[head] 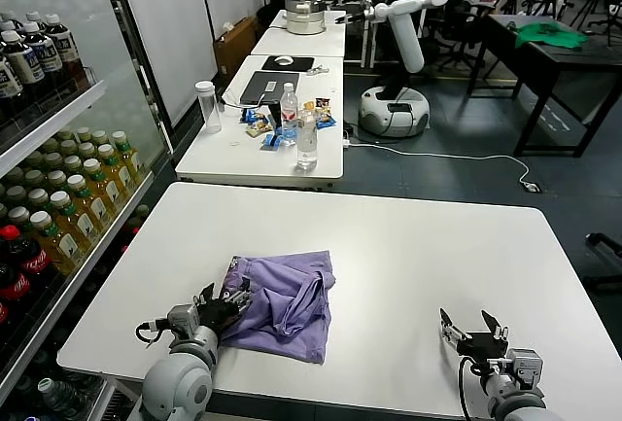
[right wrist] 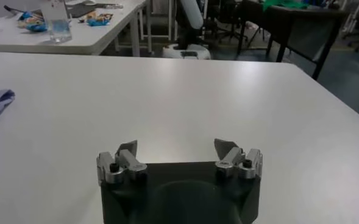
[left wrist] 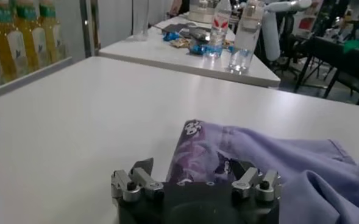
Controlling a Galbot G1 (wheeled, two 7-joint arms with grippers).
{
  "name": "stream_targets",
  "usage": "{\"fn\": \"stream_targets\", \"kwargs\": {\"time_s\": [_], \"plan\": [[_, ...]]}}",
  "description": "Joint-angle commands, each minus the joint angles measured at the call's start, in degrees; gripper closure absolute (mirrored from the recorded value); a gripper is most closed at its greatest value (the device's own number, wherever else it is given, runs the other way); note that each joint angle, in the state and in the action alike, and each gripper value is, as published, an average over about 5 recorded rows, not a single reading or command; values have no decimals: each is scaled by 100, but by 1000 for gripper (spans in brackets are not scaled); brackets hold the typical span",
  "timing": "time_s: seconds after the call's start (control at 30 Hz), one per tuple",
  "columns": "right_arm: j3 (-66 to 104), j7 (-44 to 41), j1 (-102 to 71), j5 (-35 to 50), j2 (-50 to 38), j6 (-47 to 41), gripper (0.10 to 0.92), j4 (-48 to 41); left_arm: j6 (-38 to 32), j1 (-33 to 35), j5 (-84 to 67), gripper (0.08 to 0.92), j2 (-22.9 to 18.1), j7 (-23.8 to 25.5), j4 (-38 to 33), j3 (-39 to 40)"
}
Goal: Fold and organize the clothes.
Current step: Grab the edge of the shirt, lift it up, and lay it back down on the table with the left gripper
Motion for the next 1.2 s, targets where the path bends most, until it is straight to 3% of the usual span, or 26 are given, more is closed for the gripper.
{"fn": "stream_targets", "kwargs": {"time_s": [0.03, 0.5, 0.83, 0.97, 1.2], "plan": [[9, 5, -15, -16, 21, -4, 203, 19, -203, -19, -429, 203, -58, 18, 281, -79], [42, 18, -121, -80, 115, -6, 203, 156, -719, 122, -1434, 583, -285, 106, 333, -401], [79, 22, -218, -96, 179, 0, 203, 262, -717, 49, -3269, 868, -204, 161, 102, -1279], [105, 19, -233, -82, 171, 7, 203, 273, -554, 0, -3917, 907, 143, 157, -83, -1816], [85, 16, -189, -51, 177, 29, 203, 256, -168, -181, -5203, 907, 1281, 85, -209, -3009]]}}
